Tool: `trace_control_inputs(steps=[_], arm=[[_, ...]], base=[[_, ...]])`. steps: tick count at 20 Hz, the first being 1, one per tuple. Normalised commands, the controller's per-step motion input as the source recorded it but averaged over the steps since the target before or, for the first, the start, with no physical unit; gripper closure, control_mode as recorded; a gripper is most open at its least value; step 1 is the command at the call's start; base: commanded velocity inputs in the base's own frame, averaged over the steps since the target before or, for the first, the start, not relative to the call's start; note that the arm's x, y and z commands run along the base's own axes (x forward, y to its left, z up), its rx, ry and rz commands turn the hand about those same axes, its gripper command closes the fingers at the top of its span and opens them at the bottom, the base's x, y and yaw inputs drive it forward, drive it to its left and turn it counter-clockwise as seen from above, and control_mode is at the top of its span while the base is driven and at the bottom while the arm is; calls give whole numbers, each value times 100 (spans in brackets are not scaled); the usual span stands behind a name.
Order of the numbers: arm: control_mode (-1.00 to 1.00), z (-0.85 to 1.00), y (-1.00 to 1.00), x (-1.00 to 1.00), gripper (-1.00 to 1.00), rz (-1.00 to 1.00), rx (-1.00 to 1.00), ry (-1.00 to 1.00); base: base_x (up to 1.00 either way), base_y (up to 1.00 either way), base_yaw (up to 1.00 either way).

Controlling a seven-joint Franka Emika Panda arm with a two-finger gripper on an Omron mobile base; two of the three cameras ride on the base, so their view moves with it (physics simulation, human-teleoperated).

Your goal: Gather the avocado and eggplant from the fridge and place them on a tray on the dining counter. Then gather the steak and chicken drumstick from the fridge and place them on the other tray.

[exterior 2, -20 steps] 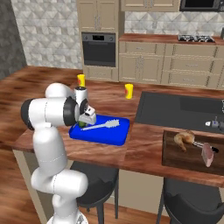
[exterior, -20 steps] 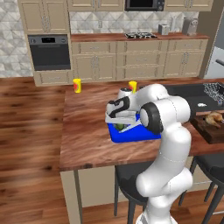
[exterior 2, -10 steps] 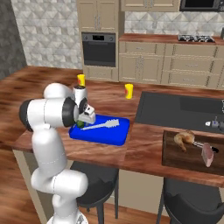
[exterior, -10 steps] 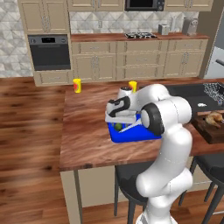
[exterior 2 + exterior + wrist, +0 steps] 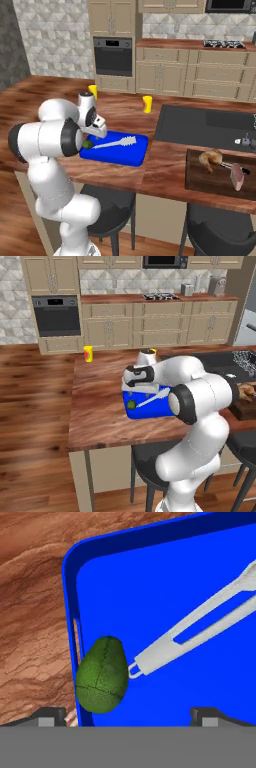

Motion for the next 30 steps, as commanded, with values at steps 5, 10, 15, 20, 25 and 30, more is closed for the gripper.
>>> trace_control_inputs(steps=[5,10,15,20,25,30], arm=[[-100,44,-6,-64,-100,-4,0,-8],[-100,49,-8,-84,-100,-1,0,-11],[-100,66,-21,-92,-100,0,0,-19],[-100,76,-25,-86,-100,0,0,-25],[-100,65,-16,-73,-100,0,0,-20],[-100,22,0,-64,-100,0,0,-9]], base=[[0,0,0],[0,0,0],[0,0,0],[0,0,0],[0,0,0],[0,0,0]])
